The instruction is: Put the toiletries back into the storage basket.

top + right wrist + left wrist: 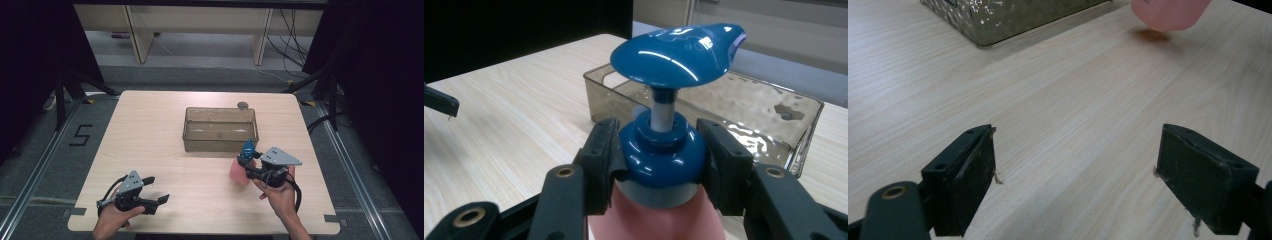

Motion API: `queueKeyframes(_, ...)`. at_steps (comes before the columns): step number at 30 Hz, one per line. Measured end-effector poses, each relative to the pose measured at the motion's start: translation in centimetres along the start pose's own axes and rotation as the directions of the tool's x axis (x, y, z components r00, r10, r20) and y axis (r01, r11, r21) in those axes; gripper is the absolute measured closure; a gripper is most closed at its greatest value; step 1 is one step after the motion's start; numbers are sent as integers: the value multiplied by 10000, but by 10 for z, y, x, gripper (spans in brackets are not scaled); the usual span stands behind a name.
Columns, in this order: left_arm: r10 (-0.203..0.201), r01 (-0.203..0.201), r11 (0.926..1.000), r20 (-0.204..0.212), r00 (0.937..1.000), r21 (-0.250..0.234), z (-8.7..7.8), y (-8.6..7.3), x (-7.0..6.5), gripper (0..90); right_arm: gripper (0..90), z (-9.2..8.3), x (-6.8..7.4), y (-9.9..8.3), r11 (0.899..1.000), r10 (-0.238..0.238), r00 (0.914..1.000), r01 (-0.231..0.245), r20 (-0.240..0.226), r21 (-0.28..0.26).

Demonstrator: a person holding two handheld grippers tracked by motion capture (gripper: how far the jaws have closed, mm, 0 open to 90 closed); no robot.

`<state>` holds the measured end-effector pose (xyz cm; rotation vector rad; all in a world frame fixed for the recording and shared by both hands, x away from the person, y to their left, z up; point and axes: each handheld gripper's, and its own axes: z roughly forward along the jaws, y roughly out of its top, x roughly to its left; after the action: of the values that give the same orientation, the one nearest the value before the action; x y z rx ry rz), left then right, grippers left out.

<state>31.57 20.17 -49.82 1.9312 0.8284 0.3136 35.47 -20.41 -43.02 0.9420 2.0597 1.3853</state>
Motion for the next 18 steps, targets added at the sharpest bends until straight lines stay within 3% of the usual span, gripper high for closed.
queueKeyframes(5, 30, -30, 10000, -2, 10000, 3, 0, 0, -1, 154, 536, -1, -4, 5, 9998, -102, 9999, 103, 51, -177)
queueKeyframes(6, -47, 47, 10000, 14, 10000, -46, 0, 0, -1, 154, 536, -1, -3, 7, 9996, 112, 9999, -112, -14, -247)
queueKeyframes(13, -81, 81, 9999, 33, 10000, -93, 0, 0, -1, 154, 536, -3, -6, 17, 9994, 305, 9994, -302, 169, -168)
queueKeyframes(14, -83, 83, 9999, 20, 10000, -97, 0, 1, -1, 153, 536, -2, -10, 20, 9996, -31, 9997, 37, 228, -290)
queueKeyframes(15, -17, 17, 10000, 20, 10000, -48, 0, 0, -1, 154, 536, 0, -10, 21, 9994, 88, 10000, -87, 37, -328)
queueKeyframes(18, -51, 51, 10000, -1, 10000, -43, 0, 0, -1, 154, 536, 0, -12, 26, 9991, 214, 9996, -208, 157, -368)
